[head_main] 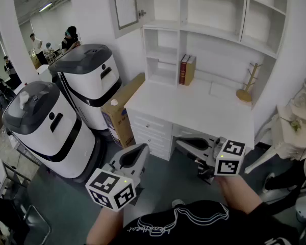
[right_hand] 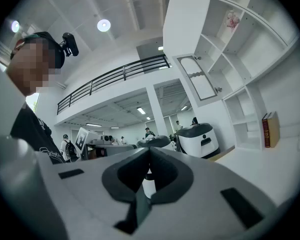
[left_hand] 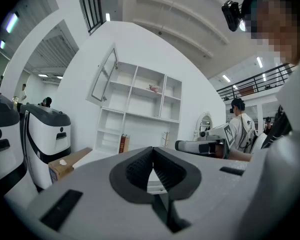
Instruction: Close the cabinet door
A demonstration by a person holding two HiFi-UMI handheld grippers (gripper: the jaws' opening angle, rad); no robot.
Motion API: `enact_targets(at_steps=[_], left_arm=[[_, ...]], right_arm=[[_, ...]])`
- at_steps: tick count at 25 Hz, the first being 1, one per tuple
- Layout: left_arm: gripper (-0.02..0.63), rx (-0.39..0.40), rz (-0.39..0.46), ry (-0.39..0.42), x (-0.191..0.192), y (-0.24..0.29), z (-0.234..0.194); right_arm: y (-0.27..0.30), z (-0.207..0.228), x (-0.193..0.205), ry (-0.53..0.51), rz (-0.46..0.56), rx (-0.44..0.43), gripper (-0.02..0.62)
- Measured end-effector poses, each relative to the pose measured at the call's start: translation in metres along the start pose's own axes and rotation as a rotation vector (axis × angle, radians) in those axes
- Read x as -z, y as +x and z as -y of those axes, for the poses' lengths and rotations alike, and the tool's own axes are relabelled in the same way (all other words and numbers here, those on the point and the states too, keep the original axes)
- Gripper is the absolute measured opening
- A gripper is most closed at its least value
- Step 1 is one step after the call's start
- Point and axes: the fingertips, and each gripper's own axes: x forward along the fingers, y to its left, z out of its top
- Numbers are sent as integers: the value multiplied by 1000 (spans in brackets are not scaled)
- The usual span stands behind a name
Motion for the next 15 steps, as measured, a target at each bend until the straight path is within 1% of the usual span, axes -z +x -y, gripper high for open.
enact_targets(at_steps=[8,12,15], left_arm=[[5,18,-11,0,6,-14,-3],[5,23,3,-11,6,-24,-11],[5,23,12,-18,5,-28,-18]], right_arm=[[14,-12,4,-25,-1,11,5],[25,-15,6,-11,4,13,5],[35,-15,12,-10,-18,12,5]])
